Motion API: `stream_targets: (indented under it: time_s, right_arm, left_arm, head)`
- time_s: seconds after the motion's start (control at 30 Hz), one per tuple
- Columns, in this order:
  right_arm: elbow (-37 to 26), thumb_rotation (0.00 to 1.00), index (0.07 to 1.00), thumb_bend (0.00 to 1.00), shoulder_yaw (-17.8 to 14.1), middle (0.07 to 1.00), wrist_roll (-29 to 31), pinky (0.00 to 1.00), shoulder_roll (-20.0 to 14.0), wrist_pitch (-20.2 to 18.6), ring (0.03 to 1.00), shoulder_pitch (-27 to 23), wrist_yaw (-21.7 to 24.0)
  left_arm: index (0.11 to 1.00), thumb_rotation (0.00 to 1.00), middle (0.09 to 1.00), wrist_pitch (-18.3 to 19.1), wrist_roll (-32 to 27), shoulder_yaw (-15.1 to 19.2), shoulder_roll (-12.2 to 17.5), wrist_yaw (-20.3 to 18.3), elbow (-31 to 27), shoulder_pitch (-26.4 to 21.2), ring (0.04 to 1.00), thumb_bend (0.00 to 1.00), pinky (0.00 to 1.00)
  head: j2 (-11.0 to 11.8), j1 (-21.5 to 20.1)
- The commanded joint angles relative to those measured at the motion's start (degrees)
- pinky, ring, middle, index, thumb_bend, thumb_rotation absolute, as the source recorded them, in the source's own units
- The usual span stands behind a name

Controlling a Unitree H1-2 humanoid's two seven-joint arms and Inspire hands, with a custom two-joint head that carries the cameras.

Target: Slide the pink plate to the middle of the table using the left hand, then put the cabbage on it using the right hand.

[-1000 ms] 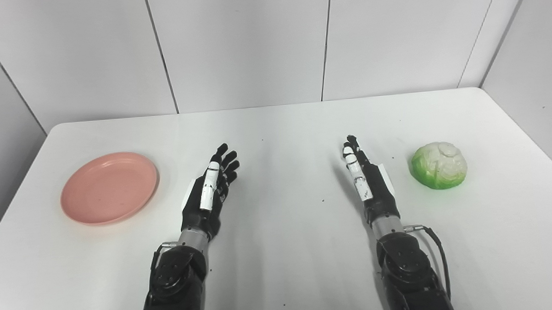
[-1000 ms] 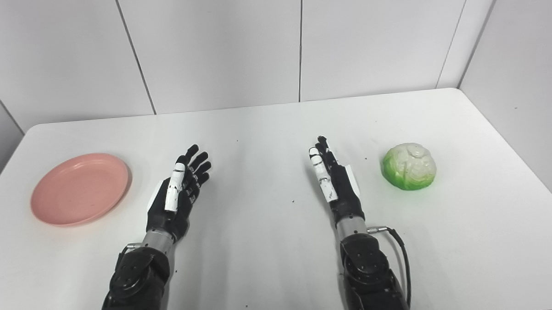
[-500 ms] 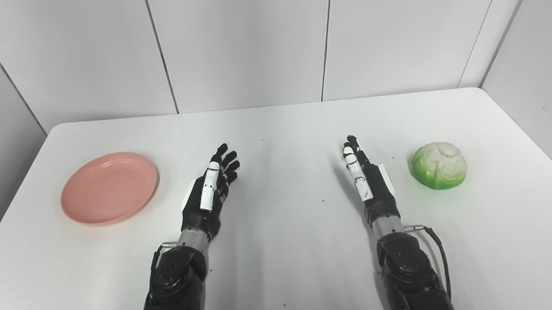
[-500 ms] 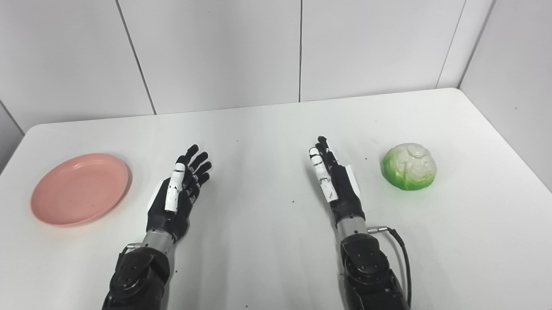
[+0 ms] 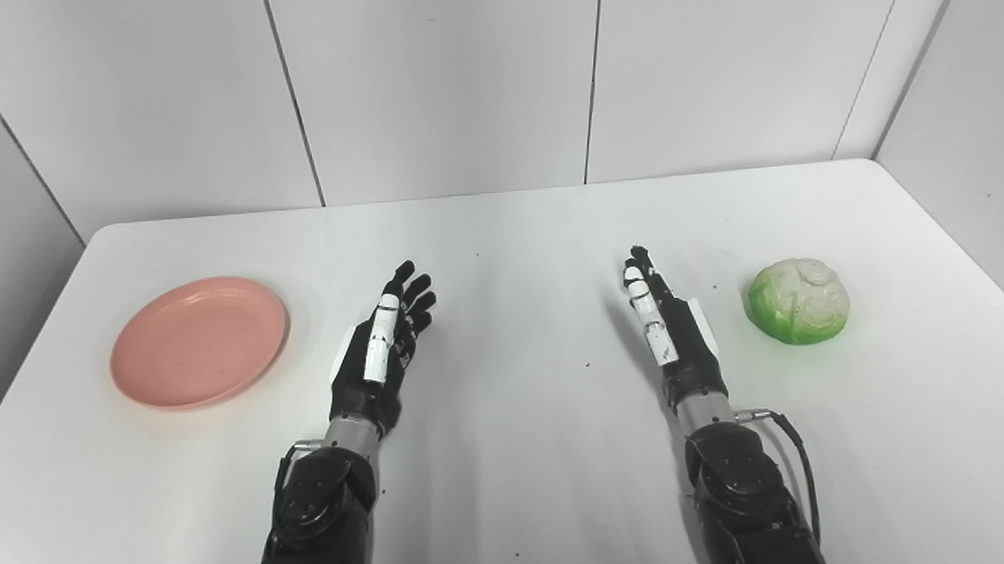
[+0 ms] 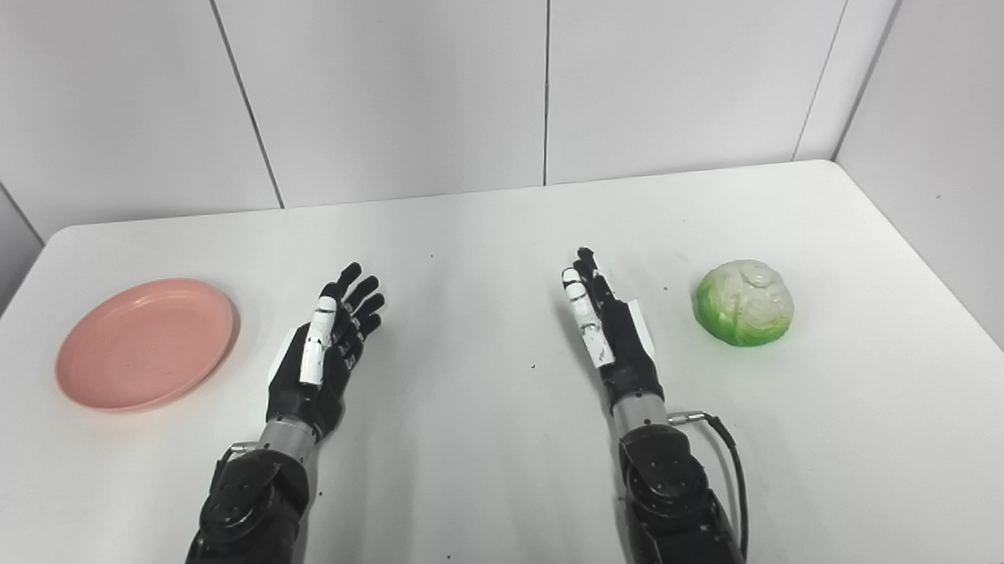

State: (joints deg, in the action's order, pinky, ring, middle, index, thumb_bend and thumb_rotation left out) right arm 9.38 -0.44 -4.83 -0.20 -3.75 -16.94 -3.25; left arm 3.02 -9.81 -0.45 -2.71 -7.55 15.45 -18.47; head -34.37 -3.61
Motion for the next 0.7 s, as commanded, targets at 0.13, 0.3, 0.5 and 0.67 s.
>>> stream_targets:
  time_s: [0.13, 0.3, 0.5, 0.67]
  right_arm:
    - [-0.03, 1.0, 0.949, 0.23, -0.7, 0.944, 1.53, 0.92, -1.28, 2.87, 0.921, -1.43, 0.83]
    - [0.46, 1.0, 0.973, 0.19, -1.25, 0.964, 3.96, 0.96, -3.22, 4.1, 0.952, -1.06, 2.94]
    - [0.17, 1.0, 0.983, 0.15, -1.69, 0.978, 6.59, 0.99, -4.53, 4.92, 0.973, -0.81, 4.9]
    - [0.9, 1.0, 0.986, 0.14, -2.19, 0.982, 7.5, 1.0, -4.76, 6.16, 0.973, -0.91, 5.16]
  left_arm:
    - [0.933, 1.0, 0.93, -0.17, 1.33, -0.69, -1.76, 1.42, 1.27, -1.44, 0.928, 0.46, 0.96]
    - [0.939, 1.0, 0.932, -2.42, 2.67, -1.64, -3.92, 2.55, 3.76, -2.1, 0.926, 0.44, 0.95]
    - [0.932, 1.0, 0.929, -5.08, 4.63, -2.33, -5.58, 3.81, 7.12, -3.14, 0.922, 0.44, 0.95]
    - [0.932, 1.0, 0.932, -6.52, 5.64, -2.56, -6.19, 4.17, 8.71, -3.71, 0.926, 0.44, 0.95]
  head:
    - [1.89, 6.82]
    - [4.03, 13.67]
    - [5.7, 18.22]
    - [6.13, 19.39]
